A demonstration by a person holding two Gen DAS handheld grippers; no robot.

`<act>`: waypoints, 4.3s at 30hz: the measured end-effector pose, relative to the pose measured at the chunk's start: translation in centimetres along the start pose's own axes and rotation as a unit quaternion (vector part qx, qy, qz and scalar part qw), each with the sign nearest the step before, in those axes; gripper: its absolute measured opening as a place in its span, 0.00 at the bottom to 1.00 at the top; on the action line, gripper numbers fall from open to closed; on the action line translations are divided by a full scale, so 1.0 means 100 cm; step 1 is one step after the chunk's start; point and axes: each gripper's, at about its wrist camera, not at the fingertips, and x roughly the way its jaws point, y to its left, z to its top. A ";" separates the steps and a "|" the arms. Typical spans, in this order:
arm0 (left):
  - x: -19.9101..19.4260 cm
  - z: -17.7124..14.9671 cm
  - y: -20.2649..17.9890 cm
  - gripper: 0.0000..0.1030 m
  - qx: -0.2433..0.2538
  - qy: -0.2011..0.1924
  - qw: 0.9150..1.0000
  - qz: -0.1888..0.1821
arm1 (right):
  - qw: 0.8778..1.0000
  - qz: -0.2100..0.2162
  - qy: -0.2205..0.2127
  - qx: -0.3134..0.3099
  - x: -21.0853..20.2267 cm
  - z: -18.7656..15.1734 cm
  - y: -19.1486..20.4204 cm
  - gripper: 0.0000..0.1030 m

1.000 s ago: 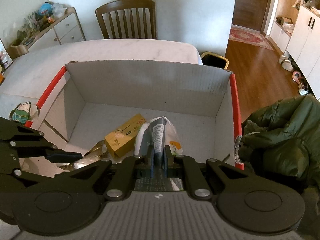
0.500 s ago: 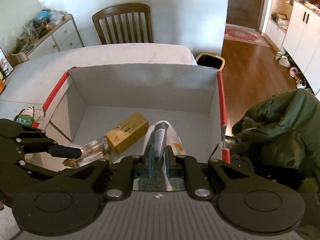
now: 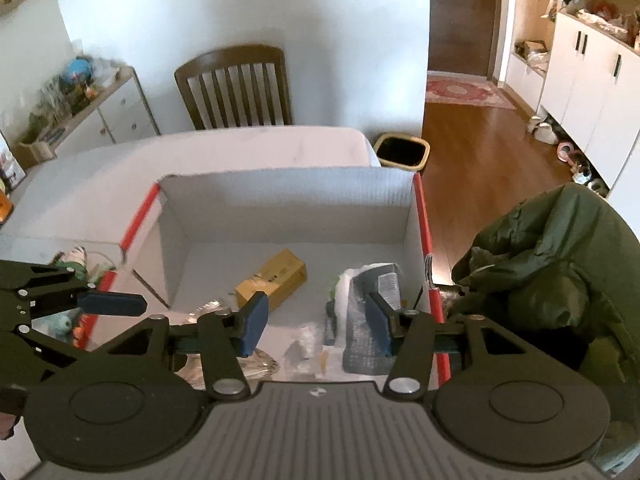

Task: Organize objects
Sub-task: 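Open both grippers to release the bags and lift out of the box, then move the left gripper to the bunny plush while the right approaches the soap bar, then grasp the cream bunny plush with the left gripper while the right grasps the beige soap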

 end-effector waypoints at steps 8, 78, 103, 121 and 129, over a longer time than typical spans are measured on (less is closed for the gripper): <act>-0.052 -0.014 0.021 0.60 -0.015 -0.054 0.998 -0.005 | 0.999 0.009 -0.035 0.011 -0.036 -0.007 0.037 0.53; -0.078 -0.184 0.280 0.99 -0.047 -0.054 0.994 0.088 | 0.989 0.045 0.087 -0.113 0.095 -0.111 0.321 0.81; -0.072 -0.182 0.278 0.51 -0.037 -0.047 0.993 0.099 | 0.984 0.033 0.091 -0.149 0.105 -0.112 0.328 0.50; -0.121 -0.177 0.247 0.51 -0.053 -0.060 0.992 0.097 | 0.991 0.051 0.066 -0.100 0.049 -0.101 0.305 0.49; -0.152 -0.149 0.206 0.51 -0.029 -0.082 0.993 0.082 | 0.995 0.045 0.032 -0.079 0.001 -0.087 0.284 0.49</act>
